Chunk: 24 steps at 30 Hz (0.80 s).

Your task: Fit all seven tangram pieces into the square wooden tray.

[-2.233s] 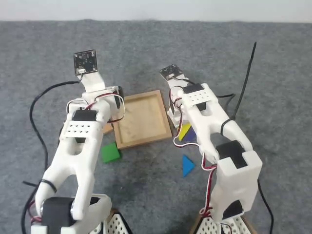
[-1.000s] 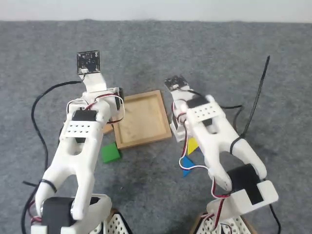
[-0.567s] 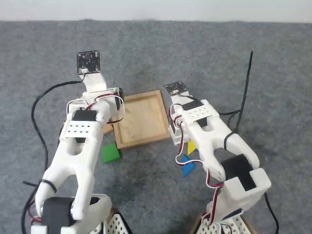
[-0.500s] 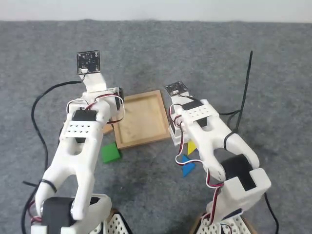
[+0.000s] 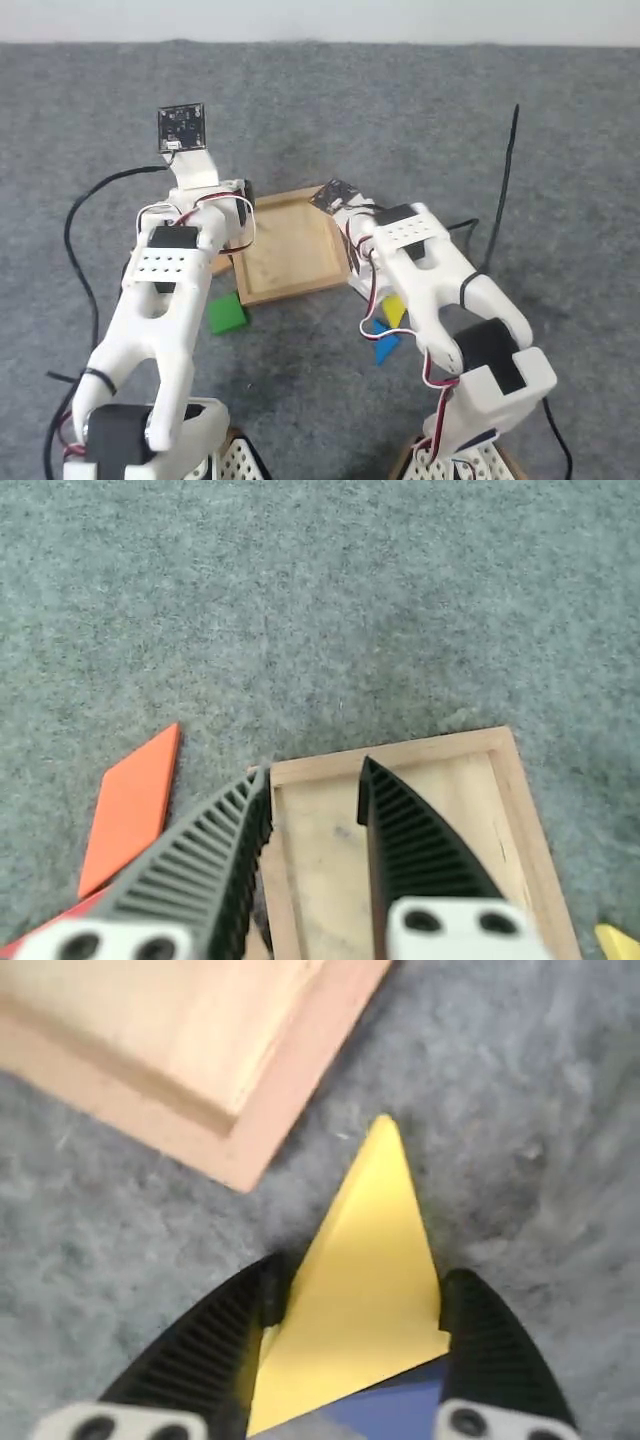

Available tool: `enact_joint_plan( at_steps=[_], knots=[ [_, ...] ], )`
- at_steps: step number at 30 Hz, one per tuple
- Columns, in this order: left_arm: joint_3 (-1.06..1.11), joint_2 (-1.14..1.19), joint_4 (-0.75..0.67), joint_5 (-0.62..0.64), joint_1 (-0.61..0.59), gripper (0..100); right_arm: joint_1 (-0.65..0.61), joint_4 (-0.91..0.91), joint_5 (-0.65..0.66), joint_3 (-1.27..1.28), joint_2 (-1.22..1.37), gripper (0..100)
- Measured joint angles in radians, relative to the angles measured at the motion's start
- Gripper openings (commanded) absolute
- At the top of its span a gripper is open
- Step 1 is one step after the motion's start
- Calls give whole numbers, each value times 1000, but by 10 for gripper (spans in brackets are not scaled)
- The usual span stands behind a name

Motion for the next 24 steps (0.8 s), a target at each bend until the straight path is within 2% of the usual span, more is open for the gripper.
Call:
enact_joint_plan(
  at_steps=[4,8,12,14,17,21,24],
  knots=[
    [0,0,0,0,0,138,-2,3,112,2,-2,223],
    [0,0,0,0,0,138,-28,-3,292,3,-2,184],
    [0,0,0,0,0,138,-34,-35,496,14,-11,181],
    [0,0,0,0,0,138,-35,-37,551,11,-9,190],
    [0,0,0,0,0,138,-32,-37,557,5,-3,278],
    [0,0,0,0,0,140,-25,-37,479,6,-14,411],
    [0,0,0,0,0,140,-18,-17,419,9,-37,423]
  ],
)
